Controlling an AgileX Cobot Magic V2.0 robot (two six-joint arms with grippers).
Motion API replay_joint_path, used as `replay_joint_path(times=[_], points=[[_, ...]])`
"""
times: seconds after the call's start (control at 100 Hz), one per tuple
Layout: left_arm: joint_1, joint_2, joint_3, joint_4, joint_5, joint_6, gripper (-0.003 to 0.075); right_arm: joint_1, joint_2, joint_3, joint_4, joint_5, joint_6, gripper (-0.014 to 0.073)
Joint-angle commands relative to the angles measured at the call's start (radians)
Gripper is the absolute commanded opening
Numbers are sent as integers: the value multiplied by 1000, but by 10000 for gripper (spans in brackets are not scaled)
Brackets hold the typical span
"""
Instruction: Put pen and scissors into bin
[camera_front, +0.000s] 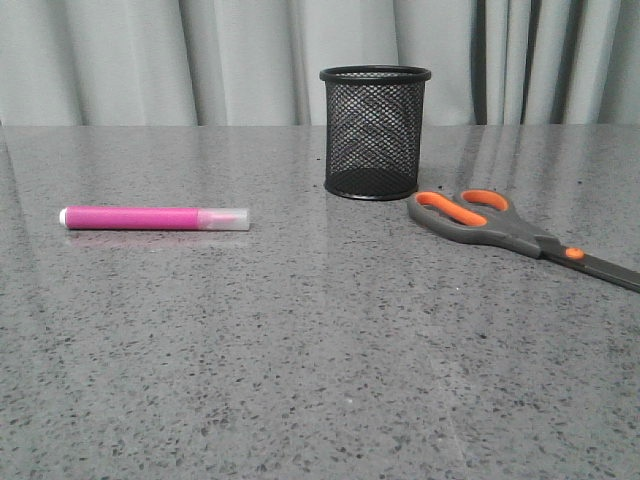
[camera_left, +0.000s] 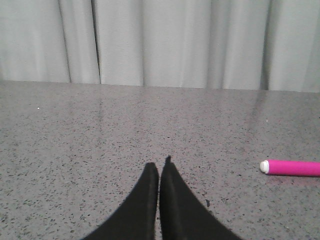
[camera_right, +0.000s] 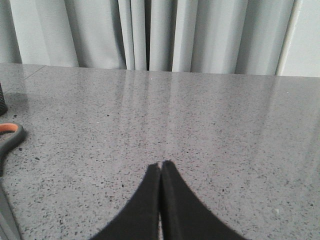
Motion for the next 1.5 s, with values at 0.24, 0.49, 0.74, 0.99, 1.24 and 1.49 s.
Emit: replay_joint_path(times=[0.24,0.49,0.74,0.99,1.24,1.49], points=[[-7,-30,44,-10,-75,-8,-19,-8,-19,16,-8,-73,-5,-73],[-7,-30,44,-10,-89,-8,-19,-8,-19,16,-8,-157,-5,-73],[-7,-30,44,-95,-96,-8,-19,-8,-19,16,37,-207,-5,-73],[-7,-30,44,-383,-103,-8,-19,-8,-19,16,247,-222,-4,-73],[-7,-30,40,-691,-103,-8,-19,-8,-19,14,520,-220,-3,-73],[-7,-30,-39,-705,-17,-4,-19,-8,-15,-71,542,-29,-3,-69]])
